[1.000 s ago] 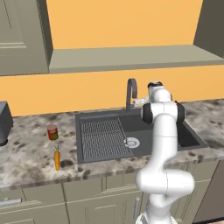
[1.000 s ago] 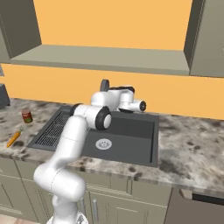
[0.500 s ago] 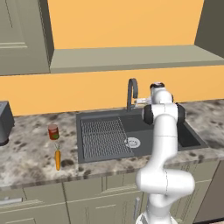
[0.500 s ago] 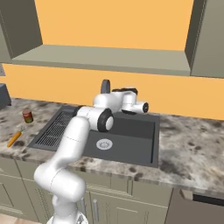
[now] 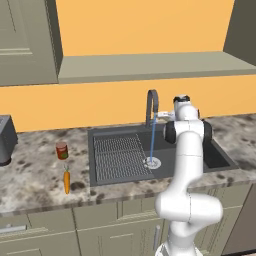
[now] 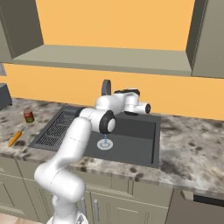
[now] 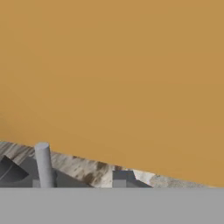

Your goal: Turn on the sink faucet. Then move the carrot from the counter to the sink. Turn off the sink. Move the vegetable from the sink to the pot next to the stove. Finally move the pot to the rear left burner.

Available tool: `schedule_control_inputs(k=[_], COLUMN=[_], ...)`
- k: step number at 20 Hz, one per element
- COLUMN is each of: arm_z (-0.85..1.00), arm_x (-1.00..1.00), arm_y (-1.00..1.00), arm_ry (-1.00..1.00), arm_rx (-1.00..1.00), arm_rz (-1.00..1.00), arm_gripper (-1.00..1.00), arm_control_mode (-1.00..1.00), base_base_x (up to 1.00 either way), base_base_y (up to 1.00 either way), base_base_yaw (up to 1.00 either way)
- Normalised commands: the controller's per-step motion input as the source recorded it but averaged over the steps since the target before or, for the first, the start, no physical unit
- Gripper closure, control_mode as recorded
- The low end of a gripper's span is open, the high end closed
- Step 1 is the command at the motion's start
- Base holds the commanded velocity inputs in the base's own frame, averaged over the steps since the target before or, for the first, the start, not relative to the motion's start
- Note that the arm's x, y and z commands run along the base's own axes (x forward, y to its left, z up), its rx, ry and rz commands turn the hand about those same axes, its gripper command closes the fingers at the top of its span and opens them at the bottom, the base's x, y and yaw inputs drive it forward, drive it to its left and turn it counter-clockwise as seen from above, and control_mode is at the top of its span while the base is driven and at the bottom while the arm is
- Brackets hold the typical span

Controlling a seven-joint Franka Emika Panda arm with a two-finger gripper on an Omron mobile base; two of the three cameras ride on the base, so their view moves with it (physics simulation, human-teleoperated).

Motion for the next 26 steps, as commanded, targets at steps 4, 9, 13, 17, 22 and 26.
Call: schedule_control_inputs(k=[4, 9, 13, 17, 22, 26], arm_z=[-0.11, 0.58, 0.61, 0.42, 0.16, 0.2], arm_x=[0.0, -0.21, -0.43, -0.63, -0.95, -1.0], arm_y=[-0.39, -0.21, -0.15, -0.07, 0.02, 0.11], arm_ry=[0.05, -0.04, -0.05, -0.08, -0.09, -0.1], arm_rx=[0.05, 0.0, 0.0, 0.0, -0.04, -0.07], arm_rz=[0.0, 0.0, 0.0, 0.02, 0.08, 0.08], arm_gripper=[-1.0, -1.0, -1.0, -1.0, -1.0, -1.0], arm_control_mode=[-1.0, -1.0, -1.0, -1.0, -1.0, -1.0], base_base_x=[0.0, 0.0, 0.0, 0.0, 0.0, 0.0], base_base_y=[0.0, 0.0, 0.0, 0.0, 0.0, 0.0], base_base_yaw=[0.0, 0.0, 0.0, 0.0, 0.0, 0.0])
